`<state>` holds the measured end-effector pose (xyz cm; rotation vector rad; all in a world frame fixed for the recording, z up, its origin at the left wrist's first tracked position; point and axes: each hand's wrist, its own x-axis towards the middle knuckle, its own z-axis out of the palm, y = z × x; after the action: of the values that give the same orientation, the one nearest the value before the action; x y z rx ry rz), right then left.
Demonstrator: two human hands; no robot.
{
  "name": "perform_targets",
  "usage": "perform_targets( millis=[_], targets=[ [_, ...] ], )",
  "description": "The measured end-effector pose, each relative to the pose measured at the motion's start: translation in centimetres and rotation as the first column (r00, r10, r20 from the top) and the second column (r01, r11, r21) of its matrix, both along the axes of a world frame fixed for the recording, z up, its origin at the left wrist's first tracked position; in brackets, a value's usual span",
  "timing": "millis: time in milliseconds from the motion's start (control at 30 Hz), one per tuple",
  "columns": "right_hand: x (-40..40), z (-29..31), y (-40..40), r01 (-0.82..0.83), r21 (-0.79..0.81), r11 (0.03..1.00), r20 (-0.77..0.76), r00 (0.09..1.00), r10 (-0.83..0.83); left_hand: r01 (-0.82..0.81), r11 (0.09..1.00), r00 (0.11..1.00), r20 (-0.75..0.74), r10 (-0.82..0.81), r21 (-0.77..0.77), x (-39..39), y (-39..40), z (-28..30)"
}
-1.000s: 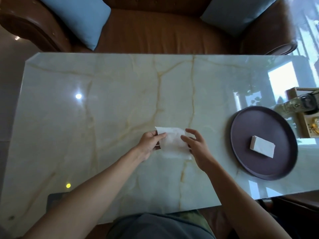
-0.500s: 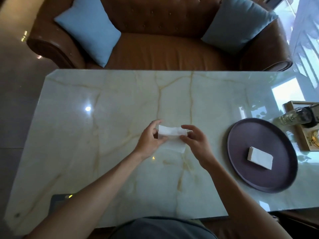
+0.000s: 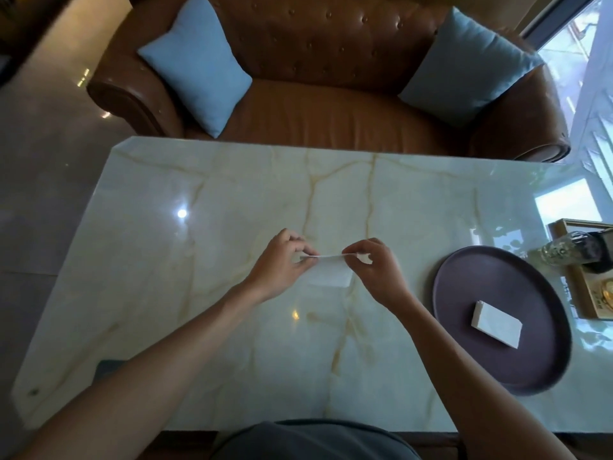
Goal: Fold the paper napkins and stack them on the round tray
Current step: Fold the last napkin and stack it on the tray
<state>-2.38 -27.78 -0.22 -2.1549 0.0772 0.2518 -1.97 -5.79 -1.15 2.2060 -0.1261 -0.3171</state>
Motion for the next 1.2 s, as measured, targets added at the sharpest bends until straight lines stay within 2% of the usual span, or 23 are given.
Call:
perform_targets(
  millis=[67, 233, 467, 633, 700, 833, 933, 1033, 1100, 1200],
  targets=[
    [0.2, 0.3, -0.2, -0.044, 0.003, 0.999, 0.016, 0.999, 0.044, 0.026, 1.000, 1.000, 0.015, -0.026, -0.003, 0.2, 0.1, 0.6],
    [1.0, 1.4, -0.5, -0.164, 0.073, 0.984, -0.040, 0.985, 0.167, -0.032, 0.979, 0.992, -0.127, 0.007, -0.201, 0.6, -0.3, 1.9],
    [1.7, 1.5, -1.6, -0.131, 0.241, 0.962, -0.094, 0.983, 0.157, -0.203, 0.874, 0.965, -0.241, 0.103, -0.440, 0.1, 0.1, 2.2],
    [1.4, 1.0, -2.8, 0.063, 0.476, 0.877, -0.190, 0.981, 0.033, -0.305, 0.800, 0.936, -0.318, 0.151, -0.516, 0.0, 0.8, 2.2],
    [1.0, 0.8, -2.7, 0.076, 0.511, 0.856, -0.238, 0.970, 0.056, -0.315, 0.781, 0.928, -0.349, 0.133, -0.539, 0.0, 0.9, 2.5],
    [0.4, 0.6, -1.6, 0.007, 0.603, 0.797, -0.282, 0.937, 0.205, -0.311, 0.777, 0.918, -0.385, 0.096, -0.548, 0.2, 0.7, 2.8],
    [0.4, 0.4, -0.8, 0.086, 0.622, 0.778, -0.306, 0.942, 0.140, -0.364, 0.731, 0.893, -0.439, 0.098, -0.577, 0.0, 0.5, 2.9],
    [0.4, 0.4, -0.4, 0.147, 0.639, 0.755, -0.340, 0.934, 0.106, -0.402, 0.685, 0.846, -0.533, 0.024, -0.607, -0.6, 0.5, 2.5],
    [0.4, 0.5, -0.2, 0.160, 0.648, 0.745, -0.355, 0.929, 0.109, -0.387, 0.698, 0.831, -0.556, -0.018, -0.602, -1.2, 0.5, 2.0],
    [0.4, 0.6, 0.0, 0.161, 0.640, 0.751, -0.358, 0.927, 0.107, -0.326, 0.769, 0.861, -0.508, 0.002, -0.550, -1.8, 0.4, 1.6]
  ],
)
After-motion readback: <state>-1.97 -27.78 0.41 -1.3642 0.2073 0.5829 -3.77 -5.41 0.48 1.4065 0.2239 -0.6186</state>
